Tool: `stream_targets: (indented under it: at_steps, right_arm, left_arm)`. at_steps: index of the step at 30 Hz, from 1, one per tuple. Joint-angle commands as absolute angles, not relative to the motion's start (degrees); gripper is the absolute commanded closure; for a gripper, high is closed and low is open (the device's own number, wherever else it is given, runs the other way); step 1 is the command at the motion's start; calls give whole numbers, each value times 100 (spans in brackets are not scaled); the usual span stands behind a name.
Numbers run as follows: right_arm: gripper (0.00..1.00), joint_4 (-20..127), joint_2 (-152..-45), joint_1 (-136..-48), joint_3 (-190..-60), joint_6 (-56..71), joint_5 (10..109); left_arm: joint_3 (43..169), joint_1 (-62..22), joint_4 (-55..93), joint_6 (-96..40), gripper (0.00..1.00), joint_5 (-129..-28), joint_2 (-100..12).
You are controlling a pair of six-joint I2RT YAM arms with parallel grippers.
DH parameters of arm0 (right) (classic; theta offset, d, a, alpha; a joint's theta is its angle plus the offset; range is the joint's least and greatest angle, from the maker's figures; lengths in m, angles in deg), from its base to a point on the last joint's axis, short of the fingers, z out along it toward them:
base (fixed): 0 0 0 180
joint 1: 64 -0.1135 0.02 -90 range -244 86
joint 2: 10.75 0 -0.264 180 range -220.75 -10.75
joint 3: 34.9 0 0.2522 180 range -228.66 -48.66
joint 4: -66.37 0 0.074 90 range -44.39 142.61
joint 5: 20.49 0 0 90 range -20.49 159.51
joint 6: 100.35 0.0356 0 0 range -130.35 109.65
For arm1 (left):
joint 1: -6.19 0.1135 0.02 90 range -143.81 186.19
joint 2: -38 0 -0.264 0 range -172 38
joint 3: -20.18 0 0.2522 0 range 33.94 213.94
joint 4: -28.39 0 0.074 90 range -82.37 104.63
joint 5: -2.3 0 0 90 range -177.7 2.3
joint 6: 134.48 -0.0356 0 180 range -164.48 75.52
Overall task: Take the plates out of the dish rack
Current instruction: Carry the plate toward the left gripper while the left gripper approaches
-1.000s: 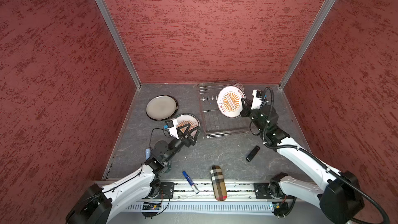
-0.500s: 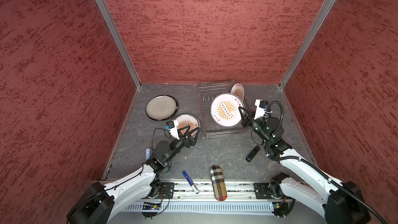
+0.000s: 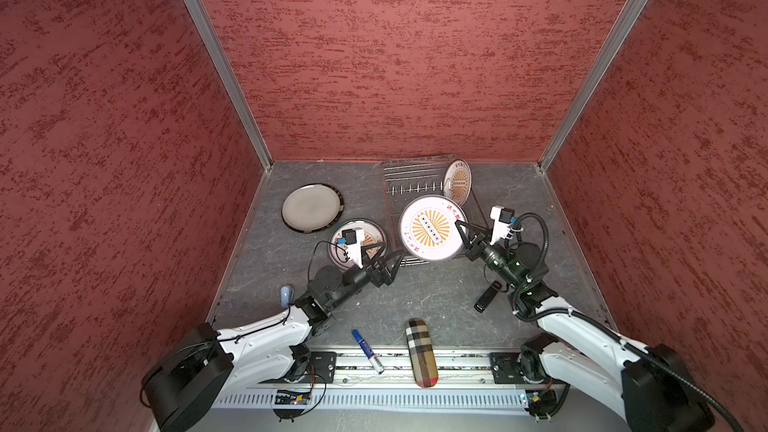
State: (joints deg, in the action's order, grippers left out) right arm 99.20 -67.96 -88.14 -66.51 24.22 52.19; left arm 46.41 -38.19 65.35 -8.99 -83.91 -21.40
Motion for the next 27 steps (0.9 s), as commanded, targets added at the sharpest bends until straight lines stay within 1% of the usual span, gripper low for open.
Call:
stream_targets:
  at_steps: [1, 4, 7, 11, 15, 17, 18, 23, 27]
  right_arm:
    - [100, 11182, -6931, -8771, -6591, 2841, 4857]
    - [100, 11529, -7211, -8781, -6610, 2937, 4648]
    - [100, 11745, -7470, -8781, -6665, 2962, 4449]
    - [100, 11879, -7651, -8790, -6650, 2923, 4564]
    - [100, 11946, -7723, -8797, -6606, 2894, 4675]
    - [100, 11994, -7746, -8799, -6598, 2907, 4666]
    - [100, 11994, -7754, -8799, -6597, 2919, 4661]
    - [100, 12081, -7794, -8825, -6571, 2921, 4553]
    - [100, 12100, -7867, -8843, -6562, 2888, 4601]
  left_arm:
    - [4775, -3837, 6728, -998, 1, -8402, -2333]
    - [4821, -3852, 6836, -957, 0, -8389, -2498]
    - [4894, -3852, 6861, -912, 4, -8394, -2602]
    - [4996, -3866, 6771, -901, 17, -8397, -2706]
    - [5052, -3863, 6761, -889, 20, -8395, -2787]
    - [5000, -3863, 6906, -845, 30, -8425, -2842]
    - [4990, -3863, 6967, -819, 32, -8460, -2869]
    - [4981, -3859, 7011, -726, 32, -8544, -2936]
    - [5030, -3864, 7009, -690, 37, -8533, -3002]
